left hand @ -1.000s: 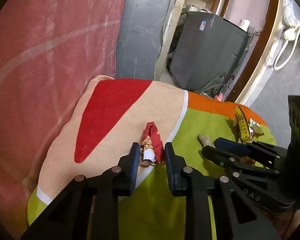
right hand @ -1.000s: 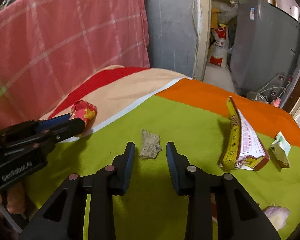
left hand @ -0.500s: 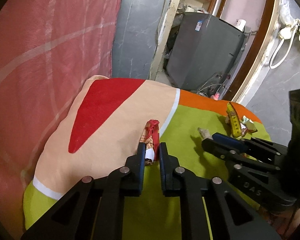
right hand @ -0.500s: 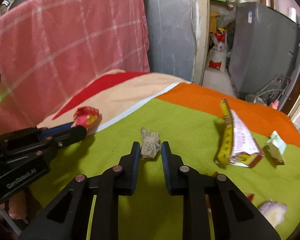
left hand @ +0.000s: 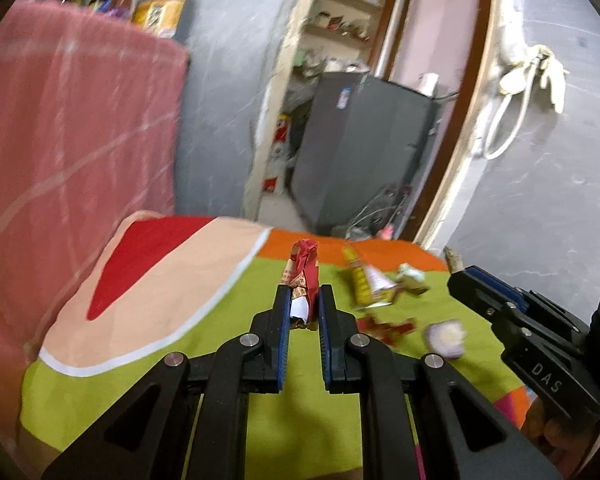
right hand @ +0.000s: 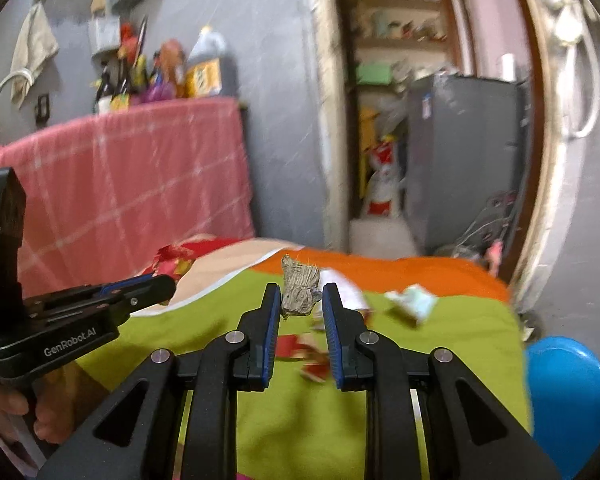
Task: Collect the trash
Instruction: 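Carry both items over the blue basin and open both grippers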
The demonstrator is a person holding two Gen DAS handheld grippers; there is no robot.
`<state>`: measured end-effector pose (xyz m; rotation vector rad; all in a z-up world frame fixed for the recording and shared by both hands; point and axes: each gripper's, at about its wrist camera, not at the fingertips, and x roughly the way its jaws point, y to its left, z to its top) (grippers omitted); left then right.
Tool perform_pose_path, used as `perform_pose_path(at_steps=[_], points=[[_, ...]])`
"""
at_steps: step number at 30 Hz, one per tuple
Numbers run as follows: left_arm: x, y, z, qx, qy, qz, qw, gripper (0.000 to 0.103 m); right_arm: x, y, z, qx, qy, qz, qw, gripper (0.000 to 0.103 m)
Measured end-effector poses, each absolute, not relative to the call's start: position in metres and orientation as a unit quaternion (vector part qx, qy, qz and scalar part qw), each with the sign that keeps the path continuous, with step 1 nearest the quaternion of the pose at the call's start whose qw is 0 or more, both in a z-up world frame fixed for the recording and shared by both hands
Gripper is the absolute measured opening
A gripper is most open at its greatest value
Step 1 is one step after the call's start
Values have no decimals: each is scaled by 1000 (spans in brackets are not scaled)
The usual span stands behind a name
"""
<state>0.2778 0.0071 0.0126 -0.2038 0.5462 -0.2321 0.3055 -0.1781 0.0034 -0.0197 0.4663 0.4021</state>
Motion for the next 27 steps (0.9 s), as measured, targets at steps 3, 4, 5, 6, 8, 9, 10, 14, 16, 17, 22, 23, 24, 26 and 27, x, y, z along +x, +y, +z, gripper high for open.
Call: perform_pose_path(at_steps=[3, 4, 5, 6, 8, 9, 10, 14, 16, 17, 22, 23, 24, 26, 27], points=[[272, -19, 22, -92, 252, -134, 954, 10, 292, -204, 12, -5, 203, 172, 964, 19], [270, -26, 25, -89, 247, -140, 955, 10, 288, -213, 15, -4, 195, 163, 967, 19], [268, -34, 27, -86, 242, -147, 955, 10, 284, -222, 17, -3, 186, 154, 970, 19], [267, -42, 30, -83, 239, -153, 955, 11, 279, -231, 19, -1, 179, 147, 973, 19], [266, -62, 33, -77, 231, -168, 955, 10, 270, -249, 23, 1, 164, 128, 978, 19], [265, -71, 34, -74, 228, -176, 955, 10, 266, -258, 25, 1, 158, 118, 980, 19], [265, -83, 36, -71, 226, -185, 954, 10, 263, -267, 26, 1, 152, 110, 982, 19], [266, -126, 39, -60, 220, -217, 949, 10, 248, -302, 27, 2, 136, 72, 988, 19], [266, -146, 39, -57, 220, -232, 946, 10, 242, -317, 25, 1, 133, 57, 990, 19], [267, -157, 38, -54, 222, -240, 944, 10, 240, -325, 24, 0, 131, 47, 990, 19], [273, -209, 33, -31, 236, -275, 932, 11, 233, -366, 15, 7, 133, 7, 991, 20], [274, -217, 32, -26, 238, -280, 930, 11, 233, -375, 12, 11, 134, -2, 991, 20], [275, -226, 31, -21, 240, -286, 927, 11, 232, -382, 10, 14, 135, -7, 991, 20], [277, -243, 28, -10, 247, -297, 922, 11, 232, -395, 5, 23, 138, -19, 990, 20], [278, -250, 26, -5, 251, -301, 920, 11, 233, -401, 2, 27, 140, -23, 989, 20]])
